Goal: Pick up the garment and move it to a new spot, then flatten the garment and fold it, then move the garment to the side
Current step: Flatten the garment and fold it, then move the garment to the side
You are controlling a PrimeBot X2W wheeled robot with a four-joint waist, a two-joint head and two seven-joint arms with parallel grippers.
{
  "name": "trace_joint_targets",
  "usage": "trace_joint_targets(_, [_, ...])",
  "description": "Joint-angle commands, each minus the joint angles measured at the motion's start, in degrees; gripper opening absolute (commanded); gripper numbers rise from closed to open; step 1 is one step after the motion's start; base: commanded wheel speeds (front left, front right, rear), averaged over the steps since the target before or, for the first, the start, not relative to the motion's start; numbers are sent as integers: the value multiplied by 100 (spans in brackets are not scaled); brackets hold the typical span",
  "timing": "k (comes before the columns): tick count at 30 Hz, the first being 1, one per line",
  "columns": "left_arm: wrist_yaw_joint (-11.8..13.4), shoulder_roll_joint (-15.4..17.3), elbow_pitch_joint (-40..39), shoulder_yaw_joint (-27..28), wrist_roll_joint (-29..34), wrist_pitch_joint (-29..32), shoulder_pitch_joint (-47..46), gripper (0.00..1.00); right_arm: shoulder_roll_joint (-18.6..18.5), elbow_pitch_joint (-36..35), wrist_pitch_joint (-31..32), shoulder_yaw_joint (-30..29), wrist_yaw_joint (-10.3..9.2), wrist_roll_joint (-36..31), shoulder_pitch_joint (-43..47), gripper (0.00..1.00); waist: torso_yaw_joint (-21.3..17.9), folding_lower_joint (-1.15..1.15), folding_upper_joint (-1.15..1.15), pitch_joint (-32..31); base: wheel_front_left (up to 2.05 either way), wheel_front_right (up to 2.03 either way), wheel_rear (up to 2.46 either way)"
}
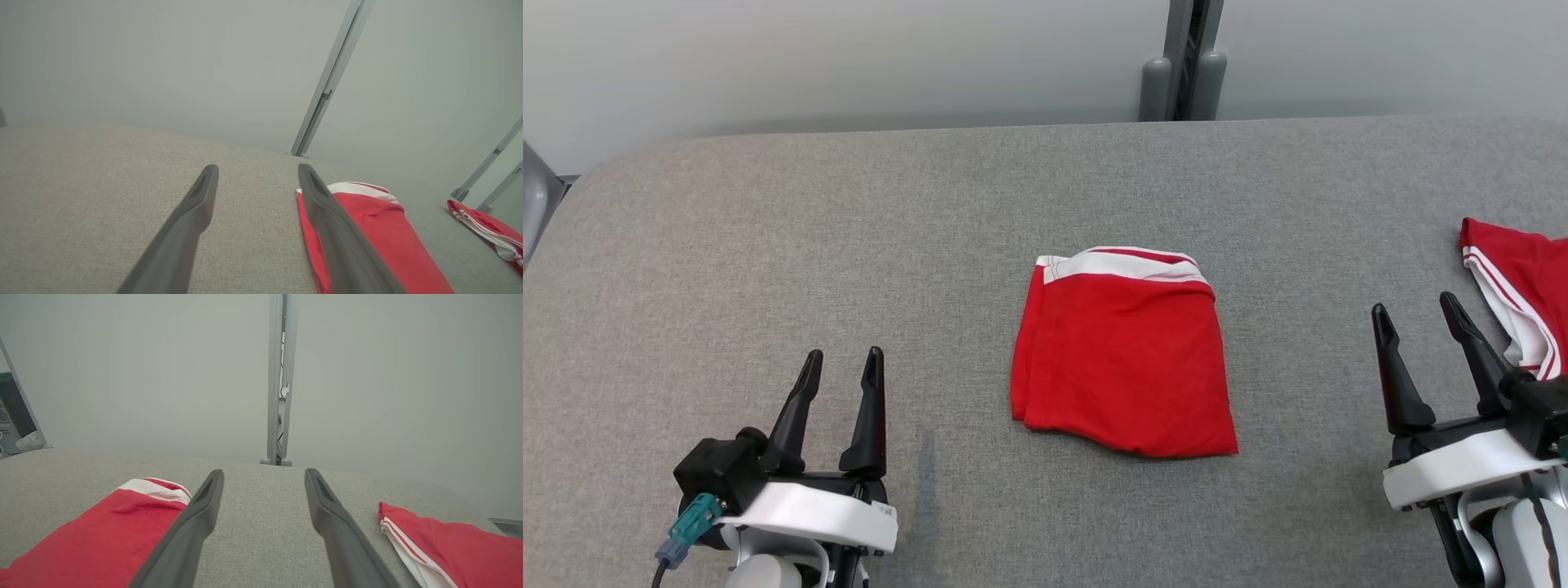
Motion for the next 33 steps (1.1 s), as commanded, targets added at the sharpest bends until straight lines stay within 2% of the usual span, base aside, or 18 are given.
trace_joint_targets(1, [3, 27, 8, -8, 36, -24, 33, 100, -7, 25, -35, -18, -2, -12, 50, 100, 9, 0, -1, 0, 0, 0, 0])
trace_joint_targets(33, [14, 27, 26, -32, -7, -24, 43, 100, -18, 110, -35, 8, -2, 31, 80, 100, 82, 0, -1, -15, 0, 0, 0])
